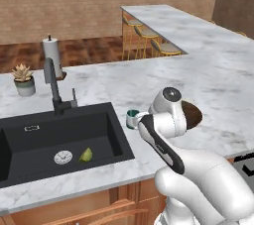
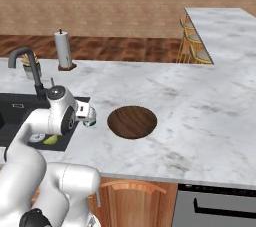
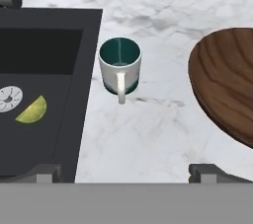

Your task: Clear the mugs and bowl far away from the sink.

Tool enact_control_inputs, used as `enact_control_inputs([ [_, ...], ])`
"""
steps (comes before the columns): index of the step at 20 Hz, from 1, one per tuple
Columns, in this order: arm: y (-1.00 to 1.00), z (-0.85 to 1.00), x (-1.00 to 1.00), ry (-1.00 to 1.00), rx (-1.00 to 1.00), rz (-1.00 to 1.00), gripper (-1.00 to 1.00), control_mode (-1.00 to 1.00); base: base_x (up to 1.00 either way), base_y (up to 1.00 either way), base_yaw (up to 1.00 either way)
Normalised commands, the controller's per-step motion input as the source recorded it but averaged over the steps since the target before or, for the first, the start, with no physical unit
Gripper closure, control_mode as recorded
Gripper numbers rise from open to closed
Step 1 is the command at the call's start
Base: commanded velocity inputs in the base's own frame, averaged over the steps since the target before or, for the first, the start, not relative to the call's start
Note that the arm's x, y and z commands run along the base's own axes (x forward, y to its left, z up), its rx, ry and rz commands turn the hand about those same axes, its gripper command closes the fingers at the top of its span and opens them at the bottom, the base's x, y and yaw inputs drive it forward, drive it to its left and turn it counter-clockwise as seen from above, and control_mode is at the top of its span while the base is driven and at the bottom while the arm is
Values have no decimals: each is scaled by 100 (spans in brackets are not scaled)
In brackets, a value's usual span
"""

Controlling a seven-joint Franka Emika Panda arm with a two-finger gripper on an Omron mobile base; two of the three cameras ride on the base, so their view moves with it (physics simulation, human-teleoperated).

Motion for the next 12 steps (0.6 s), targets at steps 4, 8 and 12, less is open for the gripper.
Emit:
enact_control_inputs([
  [4,3,-26,12,0,0,0,-100,-100,0,0,0],
  [8,8,-30,16,0,0,0,-100,-100,0,0,0],
  [12,12,-19,29,-1,0,1,-100,-100,0,0,0],
])
